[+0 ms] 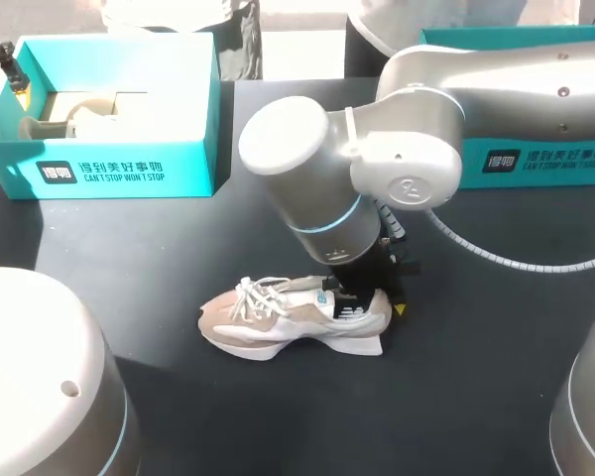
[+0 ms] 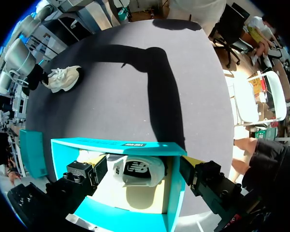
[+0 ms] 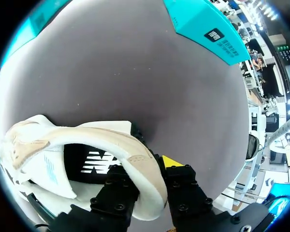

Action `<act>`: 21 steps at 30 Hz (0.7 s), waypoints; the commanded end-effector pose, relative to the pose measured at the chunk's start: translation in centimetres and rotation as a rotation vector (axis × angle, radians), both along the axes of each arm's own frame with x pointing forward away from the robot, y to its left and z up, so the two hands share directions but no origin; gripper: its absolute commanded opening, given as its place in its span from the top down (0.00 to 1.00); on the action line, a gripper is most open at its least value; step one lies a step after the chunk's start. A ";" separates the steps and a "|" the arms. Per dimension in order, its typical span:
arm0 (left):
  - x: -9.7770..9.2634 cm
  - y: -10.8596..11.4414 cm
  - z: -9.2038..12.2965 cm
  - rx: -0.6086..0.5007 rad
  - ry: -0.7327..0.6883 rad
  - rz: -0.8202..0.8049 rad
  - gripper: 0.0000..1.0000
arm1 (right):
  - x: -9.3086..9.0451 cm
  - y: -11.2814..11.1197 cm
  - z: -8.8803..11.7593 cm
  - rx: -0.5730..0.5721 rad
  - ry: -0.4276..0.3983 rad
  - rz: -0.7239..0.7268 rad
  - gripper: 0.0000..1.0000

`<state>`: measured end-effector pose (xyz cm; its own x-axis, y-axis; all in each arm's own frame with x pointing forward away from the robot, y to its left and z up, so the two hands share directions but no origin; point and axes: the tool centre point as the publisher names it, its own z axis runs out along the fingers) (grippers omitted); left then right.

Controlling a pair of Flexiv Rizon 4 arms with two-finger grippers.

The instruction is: Take the shoe out of the shoebox, open the shoe tongue, remove and reinsert the insole, then place the shoe into the shoebox

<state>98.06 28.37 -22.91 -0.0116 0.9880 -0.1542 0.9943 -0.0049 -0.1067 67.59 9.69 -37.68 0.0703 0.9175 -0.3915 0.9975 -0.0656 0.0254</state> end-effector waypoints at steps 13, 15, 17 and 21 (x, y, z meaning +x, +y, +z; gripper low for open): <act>-0.1 0.0 0.0 0.003 -0.001 -0.001 0.00 | -0.5 0.7 7.4 0.053 -0.143 -0.001 0.00; -0.1 0.0 0.0 0.003 -0.001 -0.001 0.00 | 0.0 0.6 8.9 0.075 -0.132 0.069 0.00; -0.1 0.0 0.0 0.003 -0.001 -0.001 0.00 | 0.4 0.4 10.1 0.100 -0.131 0.134 0.00; -0.1 0.0 0.0 0.003 -0.001 -0.001 0.00 | 1.3 0.3 12.4 0.139 -0.131 0.356 0.00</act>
